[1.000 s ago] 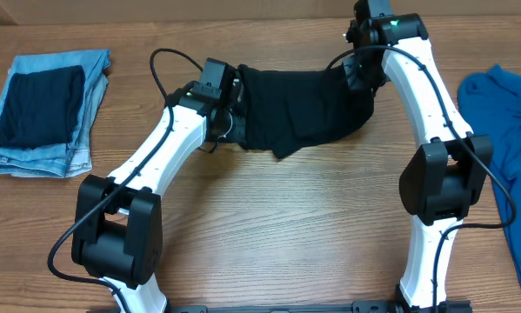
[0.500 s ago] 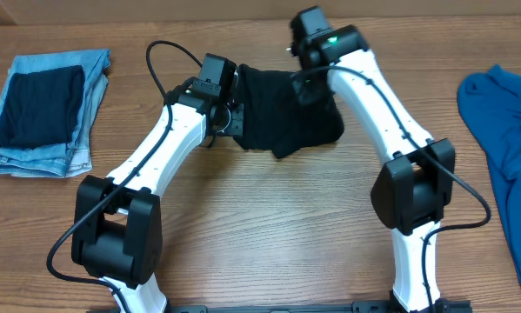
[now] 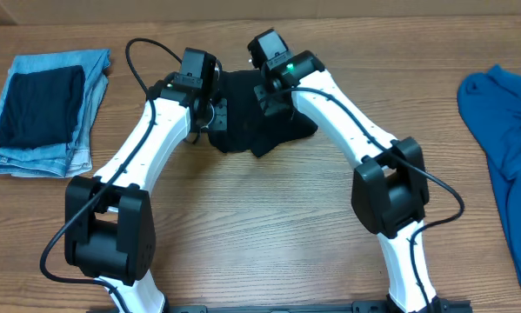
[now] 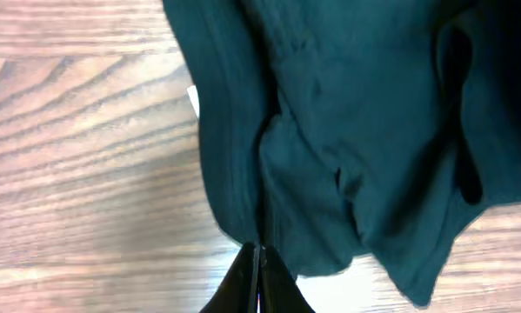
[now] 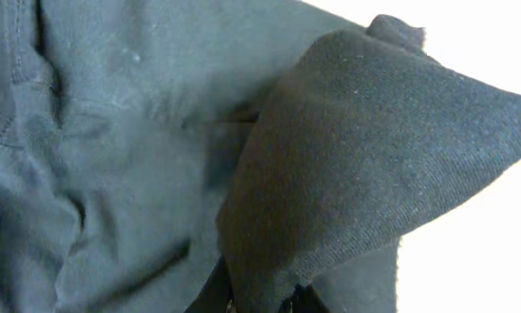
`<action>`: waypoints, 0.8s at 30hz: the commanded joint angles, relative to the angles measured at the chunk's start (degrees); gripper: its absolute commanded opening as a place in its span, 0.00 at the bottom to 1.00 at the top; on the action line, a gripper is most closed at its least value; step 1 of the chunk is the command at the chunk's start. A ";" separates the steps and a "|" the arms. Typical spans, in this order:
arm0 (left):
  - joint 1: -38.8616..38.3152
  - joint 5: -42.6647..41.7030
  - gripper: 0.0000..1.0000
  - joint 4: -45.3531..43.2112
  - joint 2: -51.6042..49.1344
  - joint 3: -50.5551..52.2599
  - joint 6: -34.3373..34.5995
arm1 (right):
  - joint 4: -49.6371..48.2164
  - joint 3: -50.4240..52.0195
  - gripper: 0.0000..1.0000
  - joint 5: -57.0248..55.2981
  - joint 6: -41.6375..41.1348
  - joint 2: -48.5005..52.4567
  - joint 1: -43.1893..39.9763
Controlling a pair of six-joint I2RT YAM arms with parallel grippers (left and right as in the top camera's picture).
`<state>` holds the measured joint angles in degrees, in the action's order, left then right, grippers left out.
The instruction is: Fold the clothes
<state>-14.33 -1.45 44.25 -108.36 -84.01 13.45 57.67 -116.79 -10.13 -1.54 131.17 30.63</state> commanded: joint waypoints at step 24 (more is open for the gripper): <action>1.33 -1.42 0.04 8.04 2.56 -5.07 7.82 | 3.43 -2.91 0.04 -6.29 -5.66 -4.66 -1.97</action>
<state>-10.07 -1.52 52.84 -106.94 -89.21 18.26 59.24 -117.86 -16.25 -6.52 130.63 32.10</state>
